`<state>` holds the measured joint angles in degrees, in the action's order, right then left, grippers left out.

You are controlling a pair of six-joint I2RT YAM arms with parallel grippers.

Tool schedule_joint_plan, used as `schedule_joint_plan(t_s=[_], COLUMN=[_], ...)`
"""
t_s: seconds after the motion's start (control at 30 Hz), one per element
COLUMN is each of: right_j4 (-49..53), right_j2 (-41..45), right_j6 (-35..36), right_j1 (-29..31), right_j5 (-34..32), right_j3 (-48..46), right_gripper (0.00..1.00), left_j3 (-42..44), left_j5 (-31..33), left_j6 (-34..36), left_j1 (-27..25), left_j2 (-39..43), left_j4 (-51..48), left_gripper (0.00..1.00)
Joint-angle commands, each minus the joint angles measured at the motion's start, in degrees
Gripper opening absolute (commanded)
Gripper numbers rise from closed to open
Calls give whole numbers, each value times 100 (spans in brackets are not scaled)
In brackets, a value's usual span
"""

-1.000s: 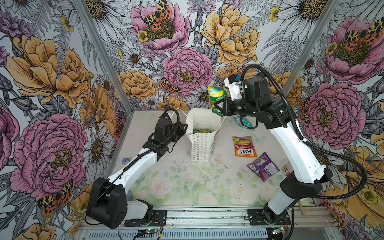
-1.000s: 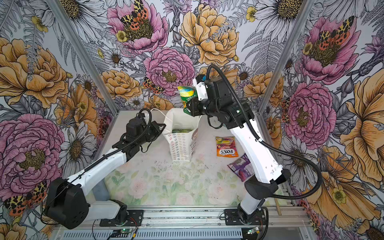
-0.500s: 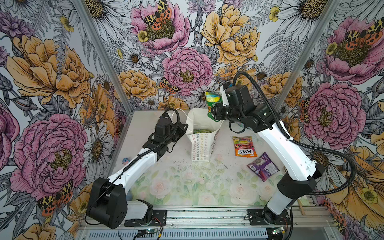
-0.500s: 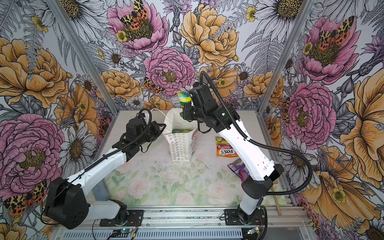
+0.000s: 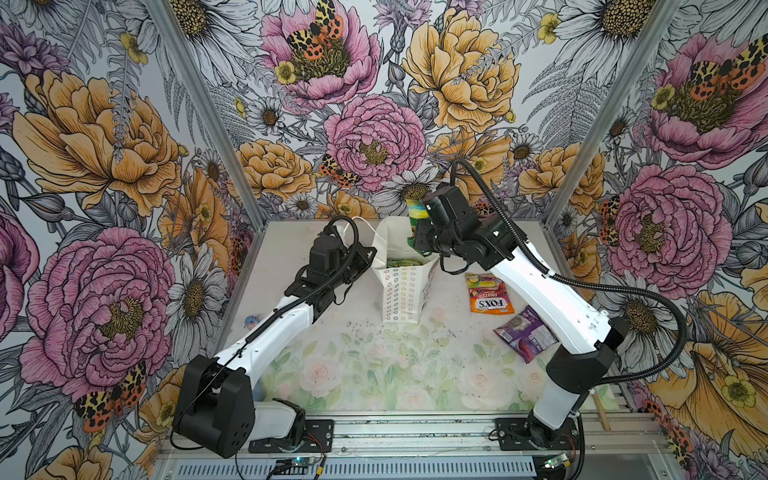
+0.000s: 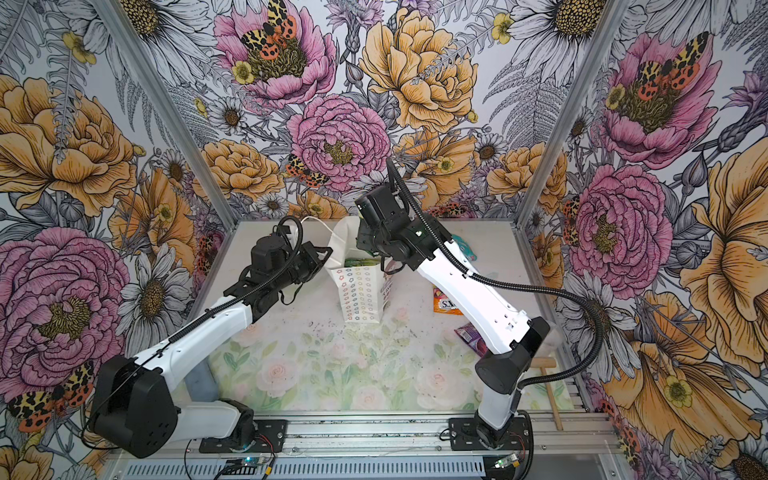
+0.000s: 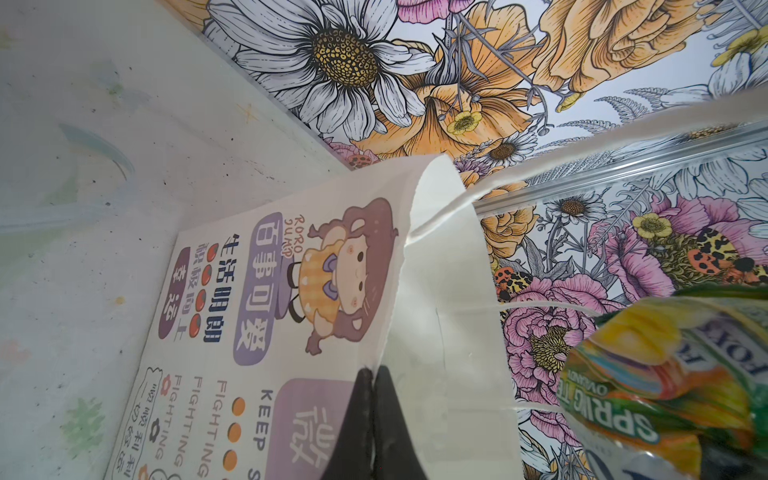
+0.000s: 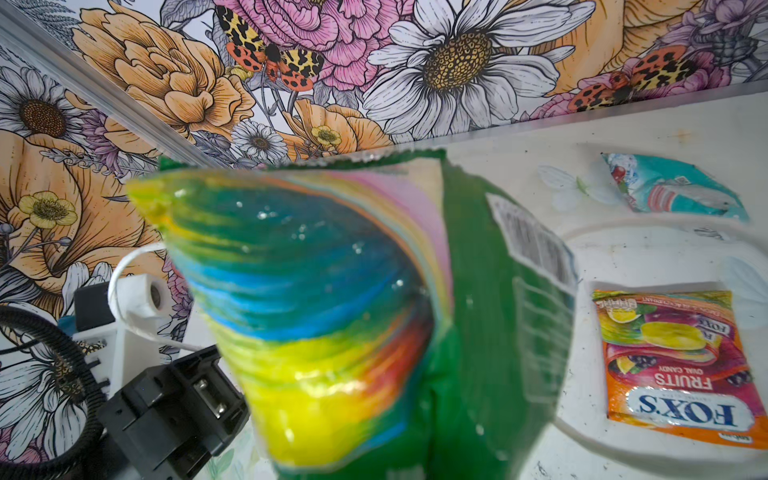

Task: Place the snacks into the paper bag
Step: 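Swing the held green packet over the bag opening beside the left gripper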

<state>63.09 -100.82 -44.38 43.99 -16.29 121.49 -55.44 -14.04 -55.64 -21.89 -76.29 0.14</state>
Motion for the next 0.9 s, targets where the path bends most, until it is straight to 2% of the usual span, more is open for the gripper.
schedule_joint_plan(t_s=[0.0,0.63,0.87], right_j4=[-198,-192,-166], right_j2=[-30,-691,-633], right_j6=[-244,-473,-527], right_j1=[60,113,282], right_j5=[-295,3,39], right_j3=[-49,-108,-244], right_gripper=[0,0,0], left_j3=[68,98,120], left_j5=[-112,-80,-60], left_j6=[-114,-184,-193], left_j1=[5,-114,-122], left_j2=[71,27,20], left_j4=[337,452,460], left_gripper=[0,0,0])
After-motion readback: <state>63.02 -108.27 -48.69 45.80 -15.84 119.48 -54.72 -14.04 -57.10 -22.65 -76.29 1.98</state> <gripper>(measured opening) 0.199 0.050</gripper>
